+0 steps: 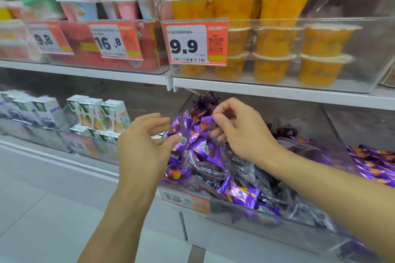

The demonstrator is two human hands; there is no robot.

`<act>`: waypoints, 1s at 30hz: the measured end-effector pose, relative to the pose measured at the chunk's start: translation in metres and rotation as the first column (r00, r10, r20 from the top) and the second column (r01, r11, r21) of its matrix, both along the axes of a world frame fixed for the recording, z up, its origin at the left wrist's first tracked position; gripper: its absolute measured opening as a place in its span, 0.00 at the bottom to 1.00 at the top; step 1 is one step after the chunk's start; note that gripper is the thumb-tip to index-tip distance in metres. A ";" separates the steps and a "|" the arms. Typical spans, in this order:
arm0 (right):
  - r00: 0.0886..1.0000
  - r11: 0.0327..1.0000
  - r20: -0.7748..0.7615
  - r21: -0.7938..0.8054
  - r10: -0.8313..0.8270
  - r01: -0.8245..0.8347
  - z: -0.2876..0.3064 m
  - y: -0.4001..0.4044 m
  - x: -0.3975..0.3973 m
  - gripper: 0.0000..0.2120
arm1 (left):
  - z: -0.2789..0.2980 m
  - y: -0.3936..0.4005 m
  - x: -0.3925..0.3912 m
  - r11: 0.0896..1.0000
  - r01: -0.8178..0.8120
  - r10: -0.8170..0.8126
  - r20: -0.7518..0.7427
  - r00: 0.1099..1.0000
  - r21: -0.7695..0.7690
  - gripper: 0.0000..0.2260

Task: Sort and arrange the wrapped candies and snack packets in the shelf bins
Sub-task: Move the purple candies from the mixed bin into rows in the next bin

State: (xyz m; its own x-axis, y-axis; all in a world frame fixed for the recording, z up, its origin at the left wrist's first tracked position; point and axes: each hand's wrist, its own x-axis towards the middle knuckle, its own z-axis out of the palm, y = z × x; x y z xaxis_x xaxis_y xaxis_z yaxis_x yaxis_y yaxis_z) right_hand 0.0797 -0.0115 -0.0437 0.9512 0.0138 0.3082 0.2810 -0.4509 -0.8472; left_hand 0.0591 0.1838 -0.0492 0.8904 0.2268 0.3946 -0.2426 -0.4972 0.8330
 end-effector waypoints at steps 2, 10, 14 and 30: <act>1.000 0.999 -0.017 0.029 0.014 -0.014 -0.001 0.001 -0.011 0.07 | 0.002 0.002 -0.002 0.985 -0.059 0.061 -0.009 0.998 0.164 0.09; 0.990 0.979 -0.135 0.206 0.028 0.001 -0.008 0.003 -0.038 0.05 | -0.004 0.005 -0.012 0.926 -0.045 0.003 0.111 0.994 0.375 0.05; 0.976 0.878 -0.201 0.478 0.082 0.024 0.007 -0.008 -0.059 0.04 | 0.006 -0.013 -0.031 0.991 0.115 -0.120 0.077 0.990 0.068 0.06; 0.969 0.796 -0.124 0.553 -0.213 0.246 0.029 -0.168 -0.181 0.20 | 0.021 -0.185 -0.085 0.625 0.638 -0.690 0.064 0.721 -0.450 0.07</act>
